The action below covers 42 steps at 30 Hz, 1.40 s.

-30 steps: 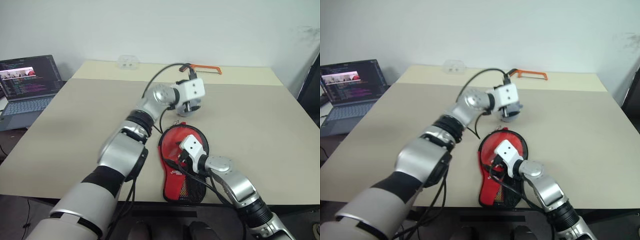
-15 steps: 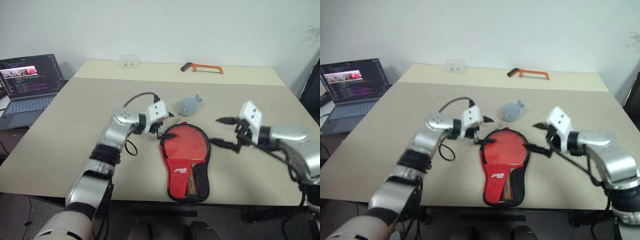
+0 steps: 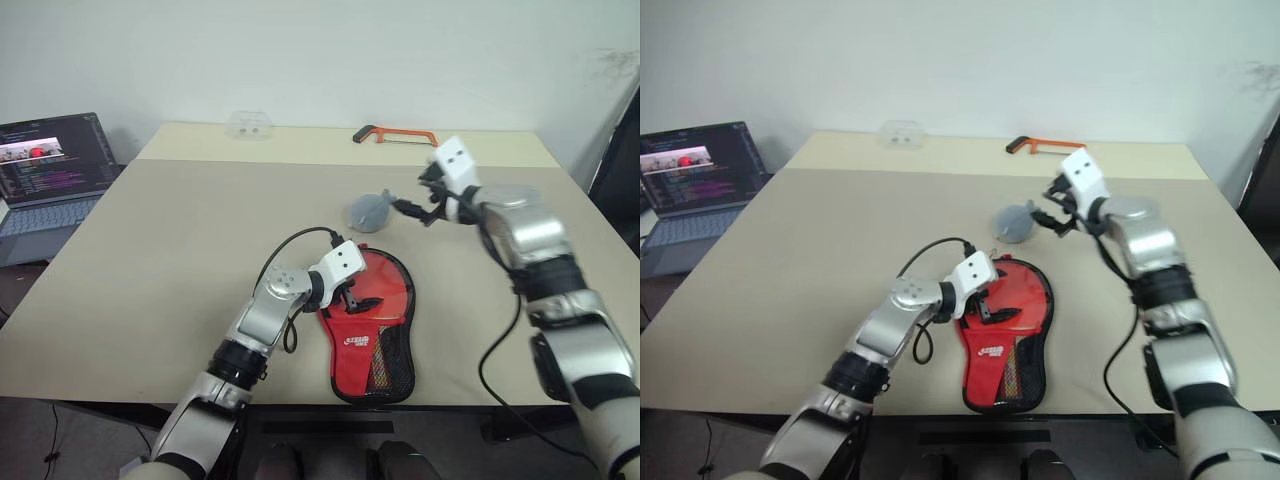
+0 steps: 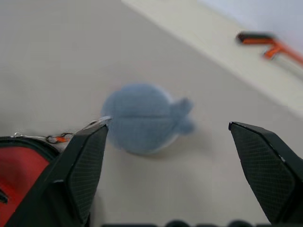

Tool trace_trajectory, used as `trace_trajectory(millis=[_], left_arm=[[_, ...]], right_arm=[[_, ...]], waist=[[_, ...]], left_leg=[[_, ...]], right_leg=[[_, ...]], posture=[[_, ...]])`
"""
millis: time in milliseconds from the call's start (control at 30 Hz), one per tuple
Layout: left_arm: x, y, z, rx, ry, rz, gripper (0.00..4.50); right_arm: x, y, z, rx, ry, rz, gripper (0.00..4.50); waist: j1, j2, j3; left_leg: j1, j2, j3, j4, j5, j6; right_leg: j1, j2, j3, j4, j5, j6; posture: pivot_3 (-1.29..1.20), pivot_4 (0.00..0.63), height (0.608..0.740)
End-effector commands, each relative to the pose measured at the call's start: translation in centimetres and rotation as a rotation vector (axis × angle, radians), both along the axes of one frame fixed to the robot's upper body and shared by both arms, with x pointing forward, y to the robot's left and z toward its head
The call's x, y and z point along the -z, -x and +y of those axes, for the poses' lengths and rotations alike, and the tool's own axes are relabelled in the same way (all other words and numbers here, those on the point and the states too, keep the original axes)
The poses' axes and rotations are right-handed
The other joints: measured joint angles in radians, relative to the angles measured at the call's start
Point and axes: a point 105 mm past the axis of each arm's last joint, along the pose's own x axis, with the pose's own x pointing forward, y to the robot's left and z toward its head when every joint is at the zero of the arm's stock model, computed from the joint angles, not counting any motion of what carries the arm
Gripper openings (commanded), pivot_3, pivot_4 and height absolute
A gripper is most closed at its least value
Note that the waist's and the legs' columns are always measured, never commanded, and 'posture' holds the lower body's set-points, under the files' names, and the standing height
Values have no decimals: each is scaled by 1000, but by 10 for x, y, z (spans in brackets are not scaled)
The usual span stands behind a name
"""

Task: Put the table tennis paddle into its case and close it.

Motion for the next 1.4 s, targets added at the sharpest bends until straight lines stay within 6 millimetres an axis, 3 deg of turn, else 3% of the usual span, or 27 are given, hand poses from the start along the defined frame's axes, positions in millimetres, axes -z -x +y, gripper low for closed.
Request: trace_trajectory(millis=[33,500,700,933,1133,1400], left_arm=[[29,6,17,-75,-78,87,4479],[33,20,23,-121,-98,106,4479],[33,24,22,-129,-101,110,4479],[33,26,21,-139,-103,110,4479],[34,28,19,-142,-106,112,4479],[34,29,18,-147,-105,112,4479]], right_arm=[[-16,-12,8,23,-19,-70,4500],[3,-16,64,17,-103,-53,4500],[14,-14,79,23,-29,-94,4500],[28,-16,80,100,106,-176,4500],[33,-21,68,189,217,-237,4500],[51,-13,80,122,217,-138,4500]], waist=[[-1,0,0],[-12,1,-1],[-12,1,-1],[-11,1,-1],[-11,1,-1],[-12,1,-1]], left_leg=[[0,0,0,0,0,0],[1,0,-1,-1,0,0],[1,0,-1,-2,0,0],[1,0,-1,-3,0,0],[1,0,-1,-4,0,0],[1,0,0,-5,0,0]], right_leg=[[0,0,-1,0,0,0],[0,0,-1,0,0,0],[0,0,0,0,0,0],[0,0,-1,0,0,0],[0,0,-1,0,0,0],[0,0,0,-1,0,0]], posture=[[0,150,740],[0,150,740],[0,150,740],[0,150,740],[0,150,740],[0,150,740]])
